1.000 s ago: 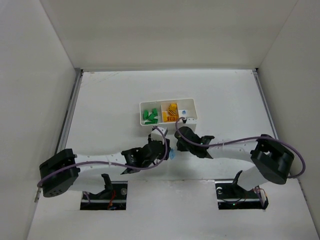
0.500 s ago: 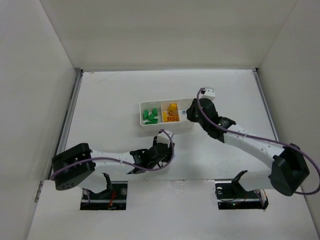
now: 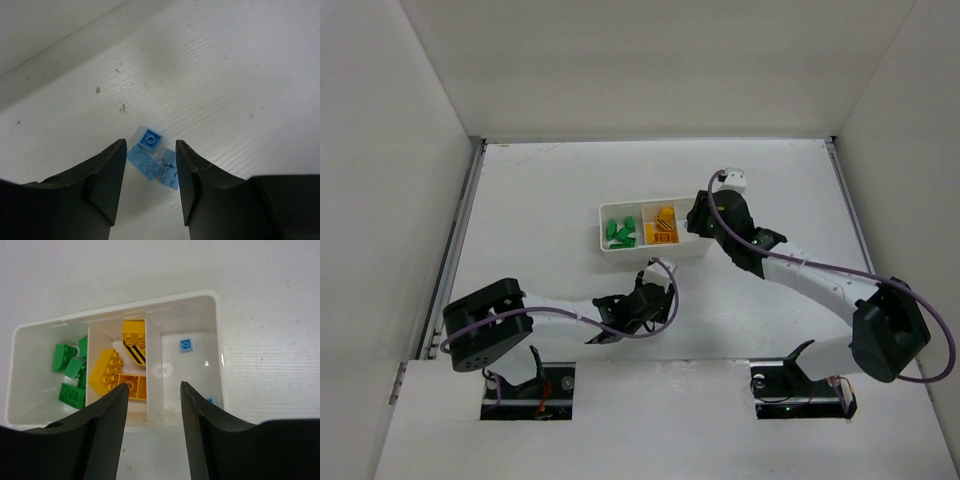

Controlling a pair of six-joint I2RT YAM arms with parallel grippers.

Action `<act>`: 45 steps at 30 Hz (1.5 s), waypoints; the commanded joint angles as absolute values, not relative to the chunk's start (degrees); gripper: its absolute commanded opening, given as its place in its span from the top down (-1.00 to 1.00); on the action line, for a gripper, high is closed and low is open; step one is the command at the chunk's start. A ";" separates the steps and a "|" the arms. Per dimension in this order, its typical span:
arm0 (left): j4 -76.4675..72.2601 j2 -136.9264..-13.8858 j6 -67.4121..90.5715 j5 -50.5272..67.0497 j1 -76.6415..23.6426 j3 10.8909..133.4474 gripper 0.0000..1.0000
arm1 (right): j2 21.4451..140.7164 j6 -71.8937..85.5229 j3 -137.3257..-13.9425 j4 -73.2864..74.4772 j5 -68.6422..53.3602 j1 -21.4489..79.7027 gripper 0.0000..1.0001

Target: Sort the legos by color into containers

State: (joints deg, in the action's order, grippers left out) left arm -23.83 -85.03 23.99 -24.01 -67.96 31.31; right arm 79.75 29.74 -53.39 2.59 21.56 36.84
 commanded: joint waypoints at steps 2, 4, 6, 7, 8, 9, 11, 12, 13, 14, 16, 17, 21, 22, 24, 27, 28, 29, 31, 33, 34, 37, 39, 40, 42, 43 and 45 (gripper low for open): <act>-25.75 -86.57 22.94 -23.29 -67.37 34.01 0.19 | 75.51 29.53 -50.72 -1.84 21.01 38.36 -0.04; -25.84 -87.53 22.94 -23.20 -67.28 34.28 0.20 | 74.10 29.88 -49.31 -2.28 20.83 39.06 -0.04; -25.93 -88.41 22.68 -23.12 -67.10 34.63 0.21 | 73.04 30.15 -48.26 -2.29 20.74 39.68 -0.03; -25.93 -88.94 22.33 -23.12 -67.02 34.89 0.22 | 72.60 30.23 -47.82 -2.37 20.66 39.85 -0.03; -25.93 -89.29 21.98 -23.20 -66.84 35.07 0.23 | 72.16 30.41 -47.29 -2.37 20.65 40.12 -0.03; -25.93 -89.64 21.80 -23.12 -66.58 35.24 0.26 | 71.55 30.58 -46.68 -2.37 20.65 40.47 -0.03; -25.93 -90.26 21.62 -23.12 -66.31 35.51 0.32 | 70.67 30.85 -45.62 -2.37 20.65 40.73 -0.03; -25.93 -90.52 21.53 -23.03 -66.31 35.59 0.36 | 70.23 31.02 -45.09 -2.37 20.65 40.74 -0.03; -25.93 -90.70 21.53 -23.03 -66.31 35.68 0.41 | 69.70 31.20 -44.57 -2.37 20.65 40.74 -0.03; -25.67 -90.79 21.36 -23.03 -66.31 35.77 0.45 | 69.09 31.29 -44.04 -2.37 20.65 40.65 -0.03; -25.31 -90.88 21.18 -23.03 -66.31 35.86 0.48 | 68.12 31.46 -42.98 -2.37 20.65 40.65 -0.03; -25.14 -90.88 21.09 -23.03 -66.31 35.77 0.48 | 67.68 31.55 -42.54 -2.37 20.65 40.65 -0.03; -24.61 -90.97 21.09 -23.03 -66.14 35.60 0.47 | 66.45 31.64 -41.40 -2.46 20.39 40.30 -0.03; -24.52 -91.05 21.09 -23.03 -66.05 35.77 0.52 | 66.18 31.64 -41.22 -2.46 20.30 40.30 -0.03; -24.52 -90.97 20.92 -23.38 -66.05 35.95 0.60 | 65.74 31.64 -40.70 -2.90 20.30 40.65 -0.03; -24.79 -88.78 20.66 -23.99 -66.05 36.38 0.65 | 64.95 31.64 -39.91 -3.25 20.39 40.65 -0.03; -24.87 -87.55 20.48 -24.34 -65.96 36.39 0.66 | 64.60 31.64 -39.47 -3.25 20.56 40.65 -0.03; -24.96 -86.15 20.22 -24.69 -65.87 36.39 0.66 | 64.08 31.64 -39.03 -3.25 20.65 40.65 -0.02; -24.87 -83.42 19.78 -24.96 -65.52 36.74 0.67 | 63.11 31.99 -37.80 -3.25 20.74 40.65 0.00; -24.96 -80.87 19.60 -24.70 -64.91 37.26 0.67 | 61.71 32.69 -36.31 -3.25 20.48 40.65 0.05; -25.05 -79.82 19.60 -24.44 -64.47 37.70 0.67 | 61.09 33.22 -35.60 -3.25 20.48 40.65 0.07; -25.75 -78.84 19.51 -23.82 -62.28 40.51 0.69 | 59.42 34.62 -33.41 -3.34 20.74 40.73 0.18; -26.45 -80.32 19.86 -22.59 -60.26 43.58 0.69 | 58.63 35.59 -31.74 -3.51 20.65 40.74 0.24; -26.72 -81.29 19.86 -21.80 -59.55 45.16 0.69 | 58.36 36.03 -31.21 -3.60 20.65 40.74 0.26; -27.33 -84.27 19.43 -20.13 -58.23 48.76 0.69 | 57.66 36.82 -30.33 -3.34 20.74 40.74 0.28; -27.51 -86.20 19.16 -19.43 -57.36 50.69 0.69 | 57.22 37.26 -29.89 -3.25 20.57 40.91 0.29; -26.90 -90.42 18.99 -18.11 -55.68 54.74 0.69 | 56.52 38.14 -29.27 -3.16 20.39 41.87 0.30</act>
